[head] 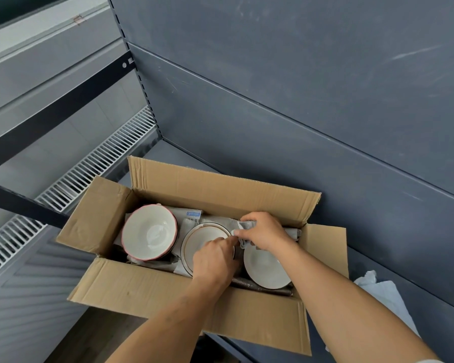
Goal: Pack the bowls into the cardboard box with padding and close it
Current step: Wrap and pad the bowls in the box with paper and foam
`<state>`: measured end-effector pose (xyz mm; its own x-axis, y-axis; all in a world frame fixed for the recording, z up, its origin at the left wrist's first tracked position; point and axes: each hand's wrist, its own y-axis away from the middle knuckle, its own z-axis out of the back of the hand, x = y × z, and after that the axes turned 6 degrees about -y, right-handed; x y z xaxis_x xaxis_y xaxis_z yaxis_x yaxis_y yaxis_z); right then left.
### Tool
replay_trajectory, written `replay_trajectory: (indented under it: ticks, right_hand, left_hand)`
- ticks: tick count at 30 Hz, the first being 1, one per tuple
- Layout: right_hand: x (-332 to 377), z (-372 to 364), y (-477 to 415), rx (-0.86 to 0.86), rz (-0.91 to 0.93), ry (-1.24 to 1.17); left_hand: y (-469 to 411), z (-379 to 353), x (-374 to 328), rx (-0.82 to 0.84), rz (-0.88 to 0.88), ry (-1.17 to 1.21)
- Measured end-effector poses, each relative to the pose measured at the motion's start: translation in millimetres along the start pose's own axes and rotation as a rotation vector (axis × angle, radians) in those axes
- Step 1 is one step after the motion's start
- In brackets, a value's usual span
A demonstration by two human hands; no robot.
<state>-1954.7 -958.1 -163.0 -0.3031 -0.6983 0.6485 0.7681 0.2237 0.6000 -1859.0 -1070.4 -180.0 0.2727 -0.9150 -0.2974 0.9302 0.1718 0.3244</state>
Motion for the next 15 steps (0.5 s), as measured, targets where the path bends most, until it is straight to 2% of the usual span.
replay_trajectory:
  ticks: [6, 11, 15]
  right_hand:
    - [4, 3, -2, 0.013, -0.077, -0.038]
    - [5, -5, -4, -0.023, -0.104, 0.129]
    - [10, -8, -6, 0.006, -0.074, 0.296]
  left_hand:
    - [2, 3, 0, 0.029, 0.04, 0.096]
    - [2, 4, 0, 0.001, 0.071, 0.177]
    - [3, 7, 0, 0.046, 0.073, 0.215]
